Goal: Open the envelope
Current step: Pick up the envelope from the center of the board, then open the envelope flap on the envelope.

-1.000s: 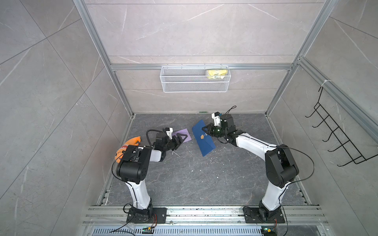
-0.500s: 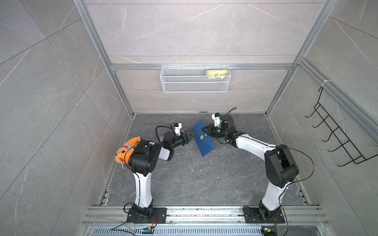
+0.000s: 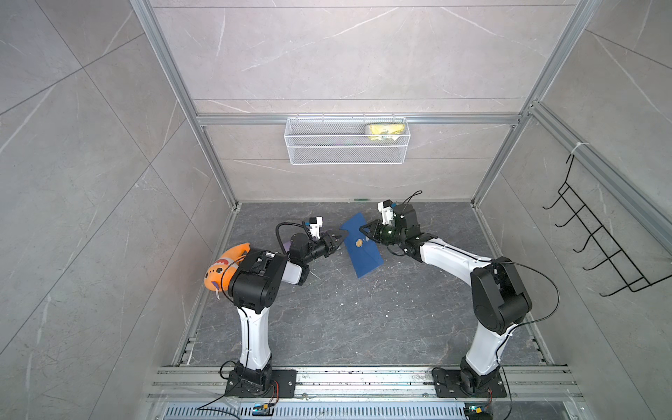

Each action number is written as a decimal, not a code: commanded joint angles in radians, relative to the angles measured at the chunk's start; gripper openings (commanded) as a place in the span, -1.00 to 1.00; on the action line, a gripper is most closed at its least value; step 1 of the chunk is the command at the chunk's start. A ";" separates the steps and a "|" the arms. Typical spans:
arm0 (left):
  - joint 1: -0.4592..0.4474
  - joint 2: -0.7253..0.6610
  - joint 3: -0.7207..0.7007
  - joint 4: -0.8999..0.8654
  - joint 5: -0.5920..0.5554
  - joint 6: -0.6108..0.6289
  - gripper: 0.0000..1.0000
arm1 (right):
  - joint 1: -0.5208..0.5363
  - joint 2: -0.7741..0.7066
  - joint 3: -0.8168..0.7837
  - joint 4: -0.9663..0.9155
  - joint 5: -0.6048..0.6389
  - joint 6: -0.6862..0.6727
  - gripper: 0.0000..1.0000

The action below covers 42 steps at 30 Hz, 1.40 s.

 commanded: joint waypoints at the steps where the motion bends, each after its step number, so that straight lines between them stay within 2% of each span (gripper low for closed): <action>1: -0.007 -0.004 0.039 0.059 0.028 0.020 -0.38 | 0.004 -0.005 0.010 -0.082 0.051 -0.034 -0.82; 3: -0.008 -0.001 0.057 0.021 0.030 0.044 -0.47 | 0.004 -0.003 0.011 -0.101 0.070 -0.040 -0.79; 8: -0.009 0.019 0.121 -0.025 0.061 0.053 -1.00 | 0.005 -0.007 -0.012 -0.108 0.101 -0.041 -0.77; 11: -0.009 0.009 0.138 -0.076 0.082 0.079 -1.00 | 0.004 -0.013 -0.024 -0.115 0.117 -0.047 -0.72; 13: -0.010 0.001 0.144 -0.128 0.093 0.112 -1.00 | 0.004 -0.016 -0.021 -0.131 0.127 -0.053 -0.61; 15: -0.008 -0.006 0.156 -0.195 0.117 0.160 -1.00 | 0.004 -0.021 -0.010 -0.167 0.149 -0.070 -0.25; 17: -0.004 -0.010 0.178 -0.301 0.138 0.228 -1.00 | 0.004 -0.034 0.006 -0.237 0.203 -0.096 0.24; 19: -0.001 -0.021 0.200 -0.424 0.138 0.300 -1.00 | 0.004 -0.047 0.023 -0.315 0.275 -0.116 0.47; 24: -0.001 -0.063 0.245 -0.677 0.094 0.483 -1.00 | 0.021 -0.020 0.142 -0.524 0.418 -0.112 0.51; 26: -0.003 -0.091 0.259 -0.732 0.066 0.519 -1.00 | 0.055 0.010 0.216 -0.601 0.488 -0.118 0.51; 29: -0.009 -0.109 0.275 -0.759 0.058 0.531 -1.00 | 0.107 0.062 0.339 -0.709 0.604 -0.122 0.51; 35: -0.036 -0.107 0.284 -0.778 0.068 0.551 -1.00 | 0.129 0.212 0.586 -0.906 0.713 -0.110 0.43; 42: -0.062 -0.127 0.301 -0.860 0.023 0.627 -1.00 | 0.141 0.335 0.764 -1.053 0.757 -0.085 0.25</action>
